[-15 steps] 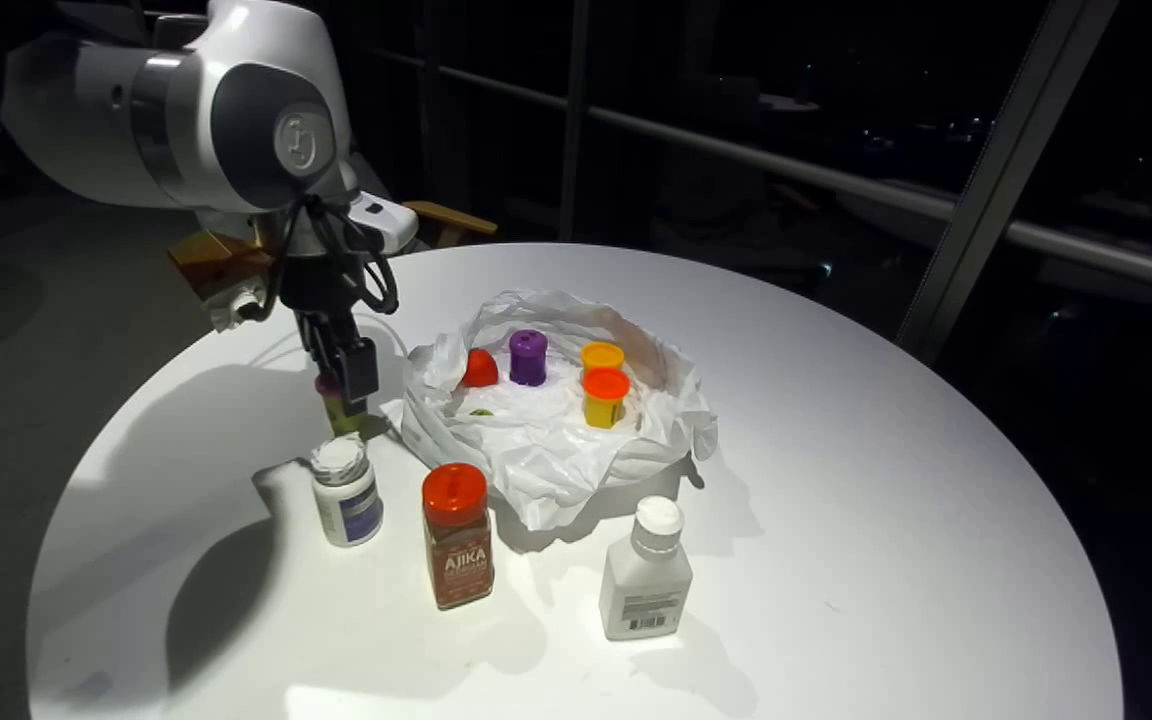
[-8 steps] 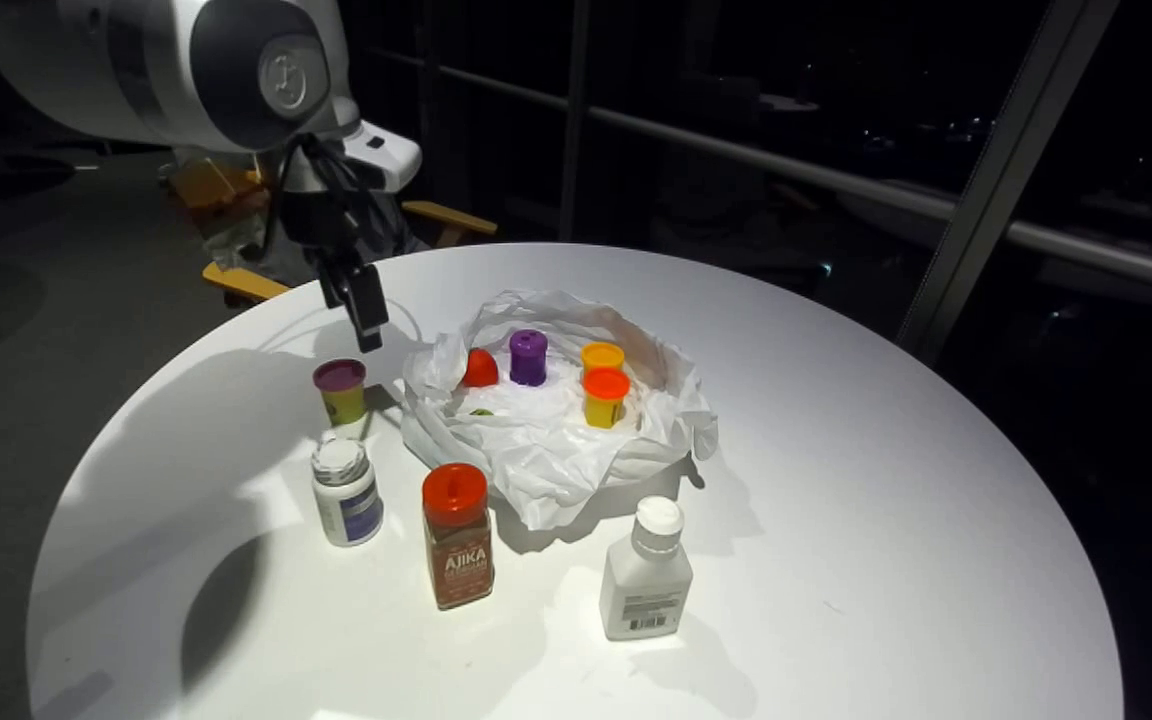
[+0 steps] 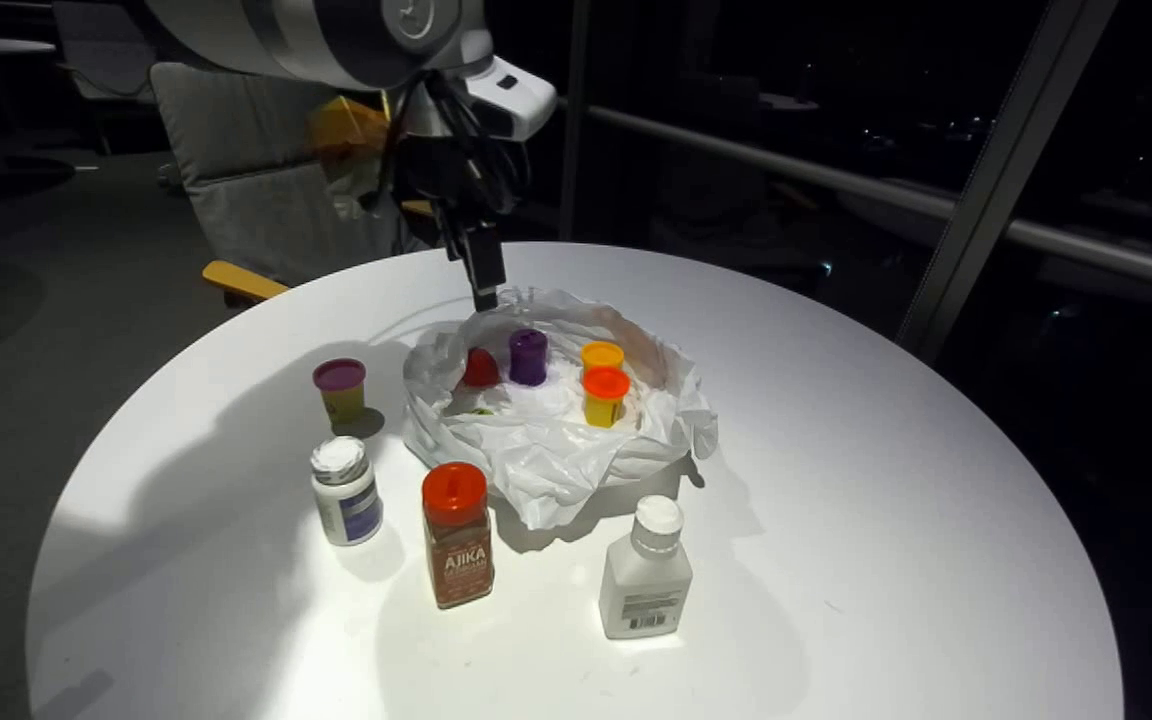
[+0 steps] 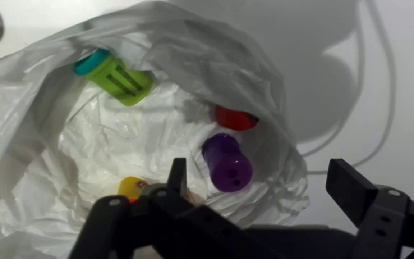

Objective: Remove the objects in the plastic and put them on the table

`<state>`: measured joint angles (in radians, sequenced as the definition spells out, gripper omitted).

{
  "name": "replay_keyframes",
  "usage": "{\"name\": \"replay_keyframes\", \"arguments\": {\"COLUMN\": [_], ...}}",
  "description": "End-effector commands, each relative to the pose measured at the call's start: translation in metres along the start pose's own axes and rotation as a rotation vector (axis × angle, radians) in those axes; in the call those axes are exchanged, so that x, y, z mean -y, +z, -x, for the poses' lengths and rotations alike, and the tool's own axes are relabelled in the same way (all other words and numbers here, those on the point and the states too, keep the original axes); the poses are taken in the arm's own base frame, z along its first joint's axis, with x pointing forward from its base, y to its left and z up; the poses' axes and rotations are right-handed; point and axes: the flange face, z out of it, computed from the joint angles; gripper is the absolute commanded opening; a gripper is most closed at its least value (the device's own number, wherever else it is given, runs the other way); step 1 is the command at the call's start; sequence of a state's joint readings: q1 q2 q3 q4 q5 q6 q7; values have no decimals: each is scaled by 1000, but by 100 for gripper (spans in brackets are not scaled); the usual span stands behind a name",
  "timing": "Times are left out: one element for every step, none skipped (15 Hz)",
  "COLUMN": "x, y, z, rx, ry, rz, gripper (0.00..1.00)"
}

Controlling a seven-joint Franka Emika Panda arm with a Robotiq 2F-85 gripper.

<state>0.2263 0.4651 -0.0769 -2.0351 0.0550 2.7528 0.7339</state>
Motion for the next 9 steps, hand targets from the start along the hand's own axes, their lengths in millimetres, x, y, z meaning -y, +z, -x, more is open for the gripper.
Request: {"name": "replay_keyframes", "arguments": {"x": [-22, -27, -34, -37, -40, -42, -43, -44, -45], "y": [31, 38, 48, 60, 70, 78, 82, 88, 89], "z": [-22, -23, -22, -21, -17, -15, -12, -11, -10], "rx": [-33, -53, -56, -55, -51, -61, -70, -77, -89], "ry": [37, 6, -18, -37, -61, -82, -102, -117, -125], "rz": [18, 29, 39, 48, 63, 83, 98, 112, 121], "gripper": [100, 100, 100, 100, 100, 100, 100, 100, 100]}}
